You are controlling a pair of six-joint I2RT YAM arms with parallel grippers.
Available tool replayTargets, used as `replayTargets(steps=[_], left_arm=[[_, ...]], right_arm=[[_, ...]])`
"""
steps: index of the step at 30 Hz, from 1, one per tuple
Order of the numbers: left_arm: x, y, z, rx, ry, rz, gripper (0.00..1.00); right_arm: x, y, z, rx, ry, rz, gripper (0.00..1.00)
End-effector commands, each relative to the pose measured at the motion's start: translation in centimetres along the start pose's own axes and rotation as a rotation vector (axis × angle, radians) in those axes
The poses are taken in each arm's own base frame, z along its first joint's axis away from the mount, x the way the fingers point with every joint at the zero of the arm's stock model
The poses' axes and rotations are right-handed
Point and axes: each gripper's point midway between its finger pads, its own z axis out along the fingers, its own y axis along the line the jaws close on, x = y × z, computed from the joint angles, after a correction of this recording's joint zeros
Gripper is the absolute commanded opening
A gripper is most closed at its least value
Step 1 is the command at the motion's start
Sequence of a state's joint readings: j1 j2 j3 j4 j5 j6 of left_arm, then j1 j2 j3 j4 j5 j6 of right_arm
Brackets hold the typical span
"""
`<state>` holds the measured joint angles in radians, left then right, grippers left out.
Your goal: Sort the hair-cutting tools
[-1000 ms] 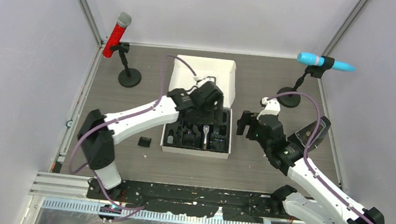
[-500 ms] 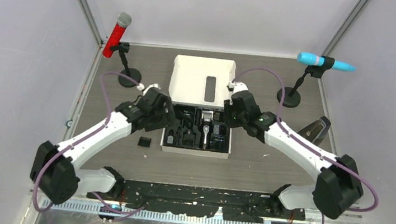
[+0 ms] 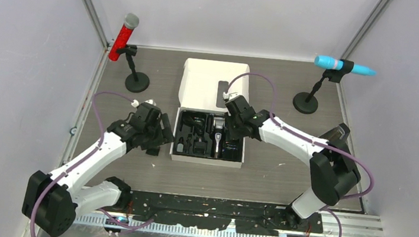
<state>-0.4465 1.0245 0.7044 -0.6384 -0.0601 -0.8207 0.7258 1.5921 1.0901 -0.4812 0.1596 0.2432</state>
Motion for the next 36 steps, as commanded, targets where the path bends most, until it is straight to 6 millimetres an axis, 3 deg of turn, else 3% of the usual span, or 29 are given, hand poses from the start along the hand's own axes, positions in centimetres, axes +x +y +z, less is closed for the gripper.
replayTargets(steps=[1, 7, 13, 18, 24, 30, 36], left_arm=[[-0.4, -1.0, 0.3, 0.046, -0.003, 0.021, 0.75], [0.0, -0.8, 0.7, 0.036, 0.015, 0.029, 0.75], [-0.4, -0.3, 0.4, 0.014, -0.002, 0.046, 0.75], [-0.7, 0.3, 0.1, -0.013, -0.004, 0.061, 0.75], [-0.7, 2.8, 0.1, -0.109, -0.003, 0.057, 0.76], [-0.4, 5.2, 0.8, -0.188, 0.002, 0.0, 0.77], [0.1, 7.4, 1.6, -0.253, 0.014, -0.038, 0.77]], right_arm=[[-0.2, 0.0, 0.1, 0.019, 0.024, -0.024, 0.22], [1.4, -0.5, 1.3, 0.056, 0.103, -0.045, 0.22], [0.9, -0.8, 1.2, 0.082, 0.099, -0.05, 0.22], [-0.7, -0.3, -0.3, 0.046, 0.027, -0.04, 0.28], [-3.3, 1.0, -3.5, -0.058, -0.133, -0.006, 0.4], [-3.5, 1.5, -4.7, -0.113, -0.209, 0.028, 0.53], [-3.5, 1.3, -4.9, -0.104, -0.229, 0.04, 0.6]])
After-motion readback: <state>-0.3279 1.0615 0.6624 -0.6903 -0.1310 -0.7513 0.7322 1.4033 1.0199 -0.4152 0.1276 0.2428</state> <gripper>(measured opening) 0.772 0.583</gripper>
